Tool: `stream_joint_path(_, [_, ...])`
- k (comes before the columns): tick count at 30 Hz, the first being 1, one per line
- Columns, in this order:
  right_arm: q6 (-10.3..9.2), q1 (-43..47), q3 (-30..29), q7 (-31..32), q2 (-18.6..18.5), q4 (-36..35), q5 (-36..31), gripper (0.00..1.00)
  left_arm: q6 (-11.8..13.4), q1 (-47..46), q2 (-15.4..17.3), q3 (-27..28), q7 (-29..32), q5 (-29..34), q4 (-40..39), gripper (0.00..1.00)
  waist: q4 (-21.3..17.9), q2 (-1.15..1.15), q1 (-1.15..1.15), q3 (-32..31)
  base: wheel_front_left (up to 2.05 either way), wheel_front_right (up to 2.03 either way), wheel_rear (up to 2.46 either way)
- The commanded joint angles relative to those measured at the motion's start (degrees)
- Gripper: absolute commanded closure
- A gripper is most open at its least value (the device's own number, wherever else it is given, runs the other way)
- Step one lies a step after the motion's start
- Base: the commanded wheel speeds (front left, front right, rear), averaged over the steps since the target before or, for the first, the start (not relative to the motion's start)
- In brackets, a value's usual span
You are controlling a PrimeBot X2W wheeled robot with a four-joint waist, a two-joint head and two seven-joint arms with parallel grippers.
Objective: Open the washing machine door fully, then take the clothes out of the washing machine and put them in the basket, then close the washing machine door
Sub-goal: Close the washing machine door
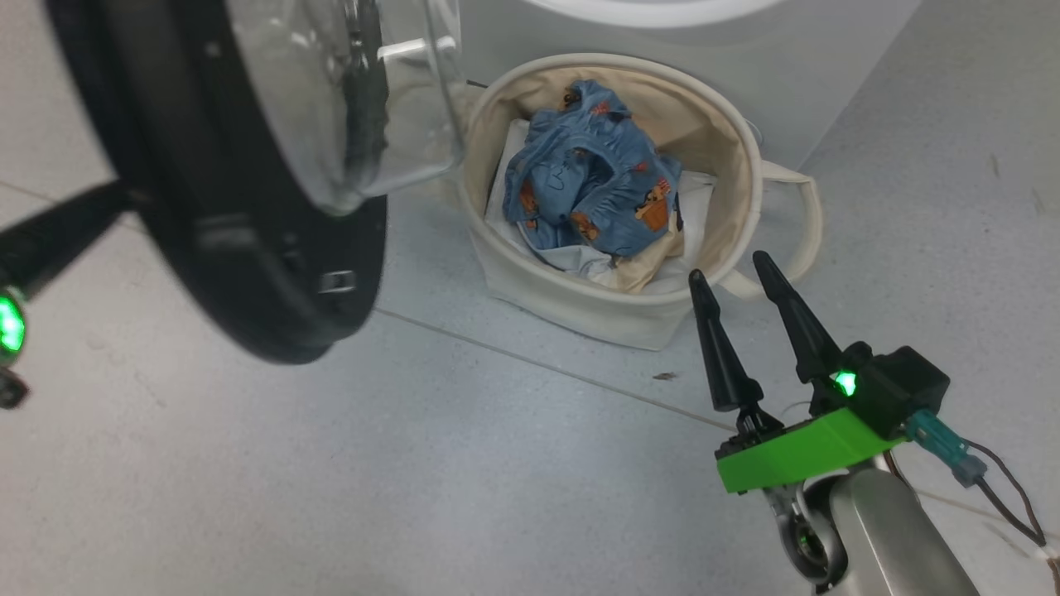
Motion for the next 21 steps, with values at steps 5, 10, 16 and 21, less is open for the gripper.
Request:
stream_joint_path(5, [0.06,-1.4,1.7,-0.3,0.4,-2.3,1.6,0.00,-2.2,2.0,1.7,-3.1,-3.7,9.6,-7.2,1.00,-2.7,0.00,0.00,-0.5,0.00,0.00,0.00])
stream_joint_path(10, [0.06,-1.2,0.8,-0.3,0.4,-2.7,2.7,0.00,-5.3,2.8,-1.3,-8.5,-8.0,16.3,-8.0,1.00,-5.4,0.00,0.00,-0.7,0.00,0.00,0.00])
stream_joint_path(16, [0.06,-1.4,0.9,-0.3,0.4,-3.1,4.3,0.00,-8.1,1.5,-5.6,-11.8,-12.2,19.5,-5.0,1.00,-8.9,0.00,0.00,-0.2,0.00,0.00,0.00])
stream_joint_path(21, [0.06,-1.6,-0.1,-0.3,0.4,-3.4,5.0,0.00,-9.8,-0.7,-8.7,-14.2,-14.3,20.9,-2.9,1.00,-11.3,0.00,0.00,0.4,0.00,0.00,0.00])
